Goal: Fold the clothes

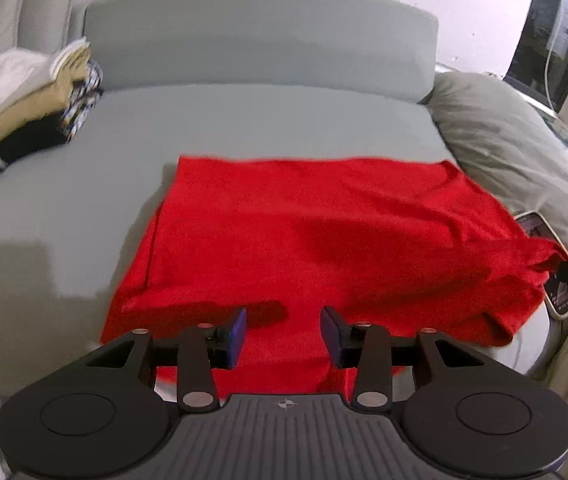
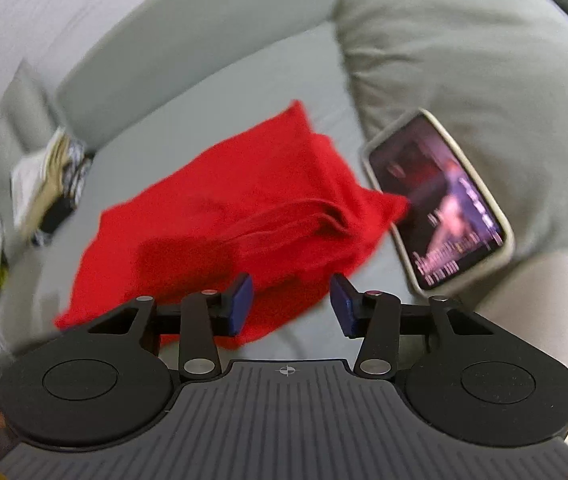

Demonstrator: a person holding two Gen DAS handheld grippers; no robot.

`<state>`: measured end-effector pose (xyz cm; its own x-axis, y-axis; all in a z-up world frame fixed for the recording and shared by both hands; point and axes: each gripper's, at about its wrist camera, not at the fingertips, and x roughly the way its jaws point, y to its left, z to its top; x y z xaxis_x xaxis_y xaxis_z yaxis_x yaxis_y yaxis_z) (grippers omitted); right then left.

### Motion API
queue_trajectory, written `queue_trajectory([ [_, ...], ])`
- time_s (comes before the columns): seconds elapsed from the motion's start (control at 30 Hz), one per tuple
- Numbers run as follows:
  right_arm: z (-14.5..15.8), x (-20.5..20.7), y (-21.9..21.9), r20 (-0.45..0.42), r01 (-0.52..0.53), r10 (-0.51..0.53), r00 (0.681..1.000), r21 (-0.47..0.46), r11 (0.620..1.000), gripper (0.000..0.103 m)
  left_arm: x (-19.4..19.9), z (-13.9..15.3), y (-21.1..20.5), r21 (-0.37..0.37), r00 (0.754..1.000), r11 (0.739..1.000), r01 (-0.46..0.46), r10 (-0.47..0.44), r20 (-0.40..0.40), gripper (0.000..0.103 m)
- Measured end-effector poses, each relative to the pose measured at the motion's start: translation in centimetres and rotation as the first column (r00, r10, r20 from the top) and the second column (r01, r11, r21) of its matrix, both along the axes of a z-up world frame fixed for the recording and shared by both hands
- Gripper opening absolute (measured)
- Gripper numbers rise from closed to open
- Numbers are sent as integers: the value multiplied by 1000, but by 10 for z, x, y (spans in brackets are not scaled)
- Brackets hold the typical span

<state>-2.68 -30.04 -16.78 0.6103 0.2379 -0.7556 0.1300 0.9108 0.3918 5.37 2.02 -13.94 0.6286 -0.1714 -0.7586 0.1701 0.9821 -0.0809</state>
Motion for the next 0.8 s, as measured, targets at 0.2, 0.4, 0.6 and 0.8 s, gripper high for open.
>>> queue_trajectory([
  [0.2,5,29,44,113,-88,114,987,-214,973,42,36,-1,-13,58,999,998,23,-26,38,40],
  [0.4,-17,69,60,95,-74,107,990,-296,952,42,59,-24,-35,139,997,988,70,-74,26,41],
  [0.6,-38,74,55,-18,-126,126,992,-276,953,40,44,-31,-34,140,989,980,139,-131,-63,34],
  [0.8,-22,56,41,-229,-235,197,953,-152,960,41,7,-15,-28,81,917,937,339,-310,-250,30],
])
